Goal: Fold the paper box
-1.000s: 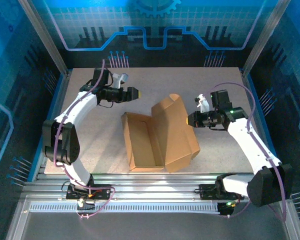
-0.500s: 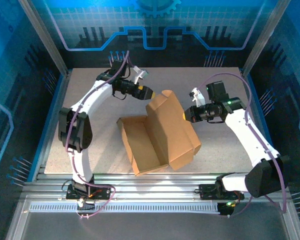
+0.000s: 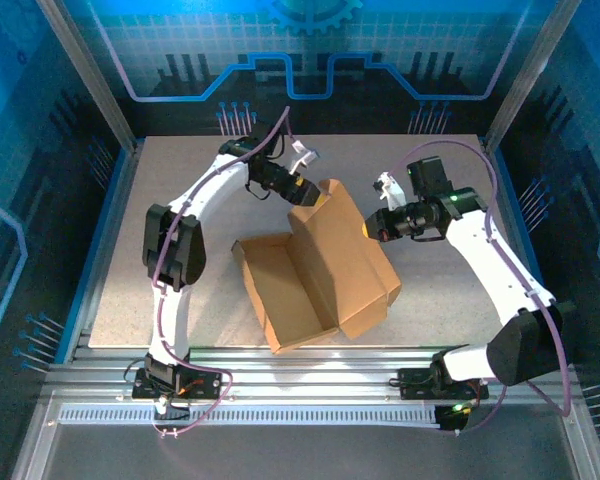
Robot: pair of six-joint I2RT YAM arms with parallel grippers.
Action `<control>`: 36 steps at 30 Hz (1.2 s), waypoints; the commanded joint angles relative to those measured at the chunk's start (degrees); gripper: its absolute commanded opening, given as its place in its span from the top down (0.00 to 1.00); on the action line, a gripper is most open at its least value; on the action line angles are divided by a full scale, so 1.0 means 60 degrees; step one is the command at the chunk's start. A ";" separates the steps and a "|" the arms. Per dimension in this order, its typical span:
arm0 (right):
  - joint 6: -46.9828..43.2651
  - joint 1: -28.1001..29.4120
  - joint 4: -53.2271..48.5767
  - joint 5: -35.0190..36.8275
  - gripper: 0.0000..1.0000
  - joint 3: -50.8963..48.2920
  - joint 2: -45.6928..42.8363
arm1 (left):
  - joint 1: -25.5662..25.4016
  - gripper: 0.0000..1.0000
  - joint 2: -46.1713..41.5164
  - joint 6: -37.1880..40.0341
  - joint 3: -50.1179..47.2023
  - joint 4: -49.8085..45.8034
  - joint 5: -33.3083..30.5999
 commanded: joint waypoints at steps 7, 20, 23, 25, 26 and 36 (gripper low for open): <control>-0.0502 0.0318 -0.0484 0.0719 0.94 0.1022 0.0400 | -0.0371 0.60 -0.0273 0.0732 0.0949 -0.1774 -0.0920; -0.0813 0.0790 -0.0852 0.1417 0.94 0.1599 0.0580 | -0.1062 0.72 -0.0065 0.0889 0.1391 -0.2504 -0.3150; -0.0856 0.0907 -0.0918 0.1657 0.94 0.1630 0.0591 | -0.1121 0.73 0.0000 0.0899 0.1569 -0.2676 -0.3378; -0.0867 0.0959 -0.0928 0.1750 0.94 0.1629 0.0591 | -0.1146 0.73 0.0000 0.0886 0.1580 -0.2698 -0.3487; -0.0886 0.0999 -0.0921 0.1783 0.94 0.1627 0.0595 | -0.1166 0.74 0.0024 0.0908 0.1591 -0.2738 -0.3515; -0.0910 0.1211 -0.0929 0.2117 0.93 0.1705 0.0624 | -0.1299 0.83 0.0072 0.0931 0.1596 -0.2863 -0.3986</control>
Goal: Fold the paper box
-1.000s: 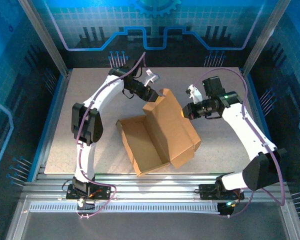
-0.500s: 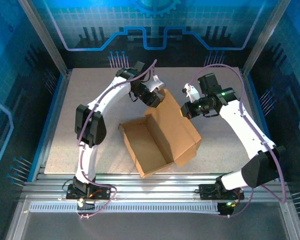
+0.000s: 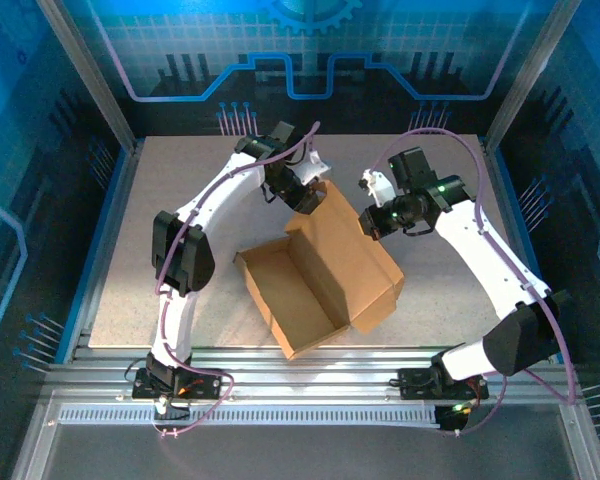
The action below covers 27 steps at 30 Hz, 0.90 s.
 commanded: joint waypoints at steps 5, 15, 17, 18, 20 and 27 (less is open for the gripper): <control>0.0058 0.0218 0.0168 0.0244 0.79 0.0400 -0.0035 | -0.0146 0.90 -0.0188 -0.0309 -0.0032 0.0073 -0.0828; 0.0827 -0.0714 0.0666 -0.0222 0.32 -0.0271 -0.1175 | 0.0063 0.90 -0.2343 -0.2169 -0.3163 0.2987 -0.1507; 0.0936 -0.1007 0.0696 -0.0279 0.27 -0.0609 -0.1473 | 0.0167 0.90 -0.2813 -0.2564 -0.3855 0.3500 -0.1546; 0.1036 -0.1173 0.0722 -0.0280 0.26 -0.0806 -0.1669 | 0.0208 0.90 -0.3101 -0.2744 -0.4260 0.3831 -0.1610; 0.1159 -0.1471 0.0875 -0.0304 0.21 -0.1254 -0.2007 | 0.0288 0.90 -0.3604 -0.3037 -0.4979 0.4347 -0.1778; 0.1055 -0.1826 0.1480 -0.0347 0.13 -0.2646 -0.2817 | 0.0644 0.90 -0.4869 -0.3873 -0.6871 0.5307 -0.2125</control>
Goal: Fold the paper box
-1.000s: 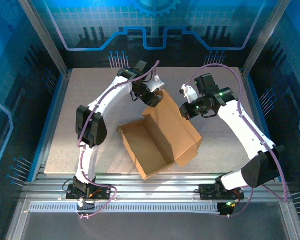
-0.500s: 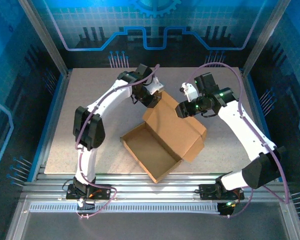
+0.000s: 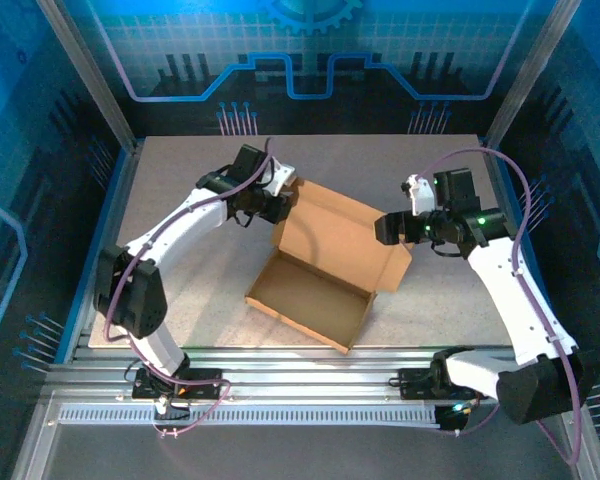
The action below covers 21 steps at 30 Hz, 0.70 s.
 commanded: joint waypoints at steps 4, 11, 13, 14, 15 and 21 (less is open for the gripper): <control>-0.0194 -0.0062 0.0475 -0.0047 0.14 -0.0482 -0.0117 | 0.0303 0.89 -0.1029 -0.0702 -0.1205 0.1044 -0.0230; -0.0329 -0.0057 0.0722 -0.0044 0.18 -0.0397 0.0800 | 0.0362 0.90 -0.1298 -0.0704 -0.1598 0.1048 -0.0416; -0.0440 -0.0059 0.0728 0.0144 0.18 -0.0300 0.1091 | 0.0366 0.90 -0.1391 -0.0724 -0.1729 0.1176 -0.0467; -0.0467 -0.0063 0.0727 0.0304 0.18 -0.0239 0.1194 | 0.0367 0.90 -0.1435 -0.0733 -0.1773 0.1230 -0.0483; -0.0497 -0.0045 0.0739 0.0520 0.18 -0.0176 0.1285 | 0.0379 0.90 -0.1458 -0.0742 -0.1813 0.1261 -0.0467; -0.0576 -0.0046 0.0587 0.0361 0.44 -0.0076 0.1521 | 0.0397 0.90 -0.1388 -0.0865 -0.1805 0.1264 -0.0452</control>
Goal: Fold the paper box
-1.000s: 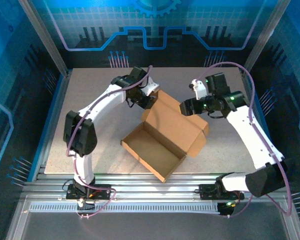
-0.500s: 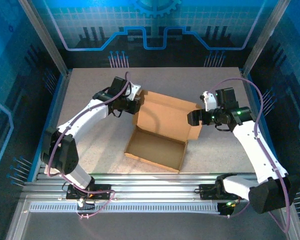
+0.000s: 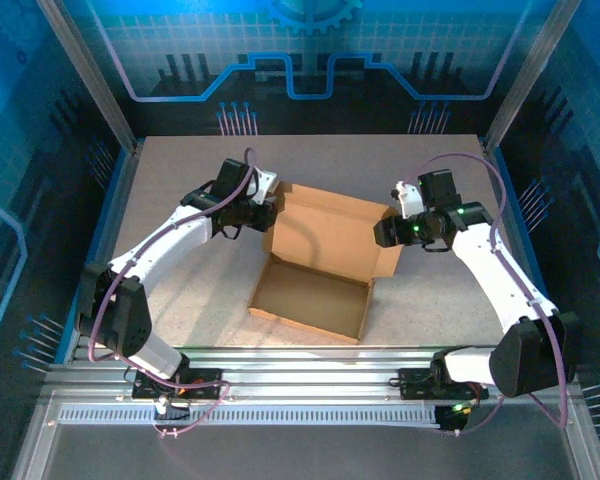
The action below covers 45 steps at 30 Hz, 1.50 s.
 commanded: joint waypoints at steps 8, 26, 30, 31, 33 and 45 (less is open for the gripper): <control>0.0334 0.0267 -0.0711 0.0175 0.66 -0.0109 0.0076 | 0.0093 0.90 -0.0309 -0.0747 -0.0260 0.0341 -0.0211; 0.2965 0.1493 0.0299 0.2489 0.88 0.0114 -0.0240 | -0.0164 0.90 -0.1568 -0.2752 -0.1097 0.0728 -0.0531; 0.3302 0.1827 0.1339 0.3276 0.88 0.0144 -0.0315 | -0.0364 0.90 -0.1822 -0.3175 -0.1437 0.1515 -0.1170; 0.3289 0.1924 0.1626 0.3575 0.88 0.0181 -0.0293 | -0.0397 0.89 -0.1821 -0.3245 -0.1514 0.1733 -0.1298; 0.3273 0.2024 0.2241 0.4057 0.88 0.0184 -0.0196 | -0.0434 0.89 -0.1785 -0.3329 -0.1649 0.2225 -0.1574; 0.3230 0.2460 0.6583 0.5802 0.87 -0.0851 0.0665 | -0.0520 0.89 -0.1045 -0.4281 -0.2484 0.4825 -0.3582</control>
